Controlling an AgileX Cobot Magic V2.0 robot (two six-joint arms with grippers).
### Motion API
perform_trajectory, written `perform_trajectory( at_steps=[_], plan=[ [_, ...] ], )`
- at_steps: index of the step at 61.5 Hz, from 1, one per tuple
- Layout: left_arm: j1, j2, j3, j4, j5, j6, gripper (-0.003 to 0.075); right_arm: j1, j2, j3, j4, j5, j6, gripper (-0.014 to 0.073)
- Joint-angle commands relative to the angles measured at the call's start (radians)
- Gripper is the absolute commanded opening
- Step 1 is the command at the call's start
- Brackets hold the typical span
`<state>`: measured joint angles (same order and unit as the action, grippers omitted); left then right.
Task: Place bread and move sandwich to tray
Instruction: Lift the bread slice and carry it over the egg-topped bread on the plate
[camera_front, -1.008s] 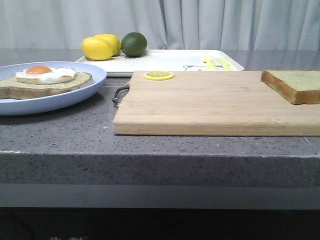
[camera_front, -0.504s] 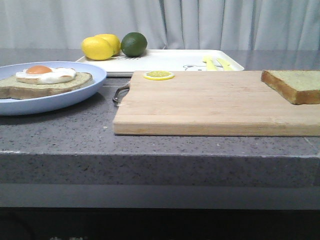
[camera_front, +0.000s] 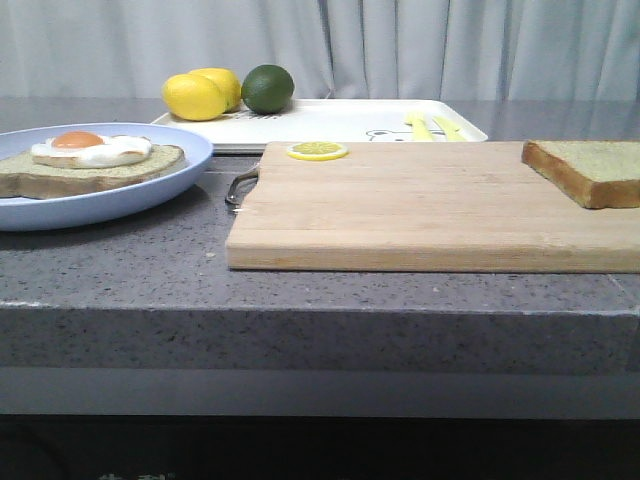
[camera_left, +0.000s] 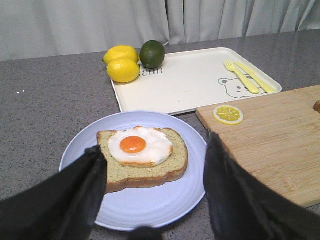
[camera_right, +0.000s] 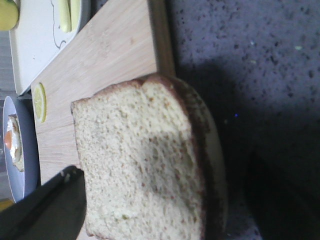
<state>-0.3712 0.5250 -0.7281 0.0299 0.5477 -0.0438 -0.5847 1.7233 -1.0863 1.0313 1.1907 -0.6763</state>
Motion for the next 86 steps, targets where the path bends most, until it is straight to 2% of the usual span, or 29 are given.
perform_trajectory(
  at_steps=[1, 16, 21, 33, 63, 68, 78, 86],
  plan=[
    [-0.008, 0.012, -0.024, 0.004, -0.081, -0.001, 0.0417, 0.022, -0.028, -0.023, 0.034, 0.149, -0.019, 0.0646],
    [-0.008, 0.012, -0.024, 0.004, -0.082, -0.001, 0.0417, 0.041, -0.028, -0.023, 0.016, 0.151, -0.018, 0.0641],
    [-0.008, 0.012, -0.024, 0.004, -0.082, -0.001, 0.0417, 0.041, -0.028, -0.023, 0.016, 0.151, -0.014, 0.0599],
    [-0.008, 0.012, -0.024, 0.004, -0.082, -0.001, 0.0417, 0.041, -0.038, -0.023, 0.029, 0.151, -0.002, 0.0401],
    [-0.008, 0.012, -0.024, 0.004, -0.082, -0.001, 0.0417, 0.041, -0.191, -0.023, 0.096, 0.151, 0.001, -0.0011],
    [-0.008, 0.012, -0.024, 0.006, -0.082, -0.001, 0.0417, 0.041, -0.219, -0.023, 0.146, 0.151, 0.002, -0.0039],
    [-0.008, 0.012, -0.024, 0.006, -0.082, -0.001, 0.0417, 0.06, -0.28, -0.01, 0.298, 0.15, 0.008, -0.0041],
    [-0.008, 0.012, -0.024, 0.006, -0.092, -0.001, 0.0417, 0.139, -0.304, 0.002, 0.388, 0.15, 0.008, -0.0041]
  ],
)
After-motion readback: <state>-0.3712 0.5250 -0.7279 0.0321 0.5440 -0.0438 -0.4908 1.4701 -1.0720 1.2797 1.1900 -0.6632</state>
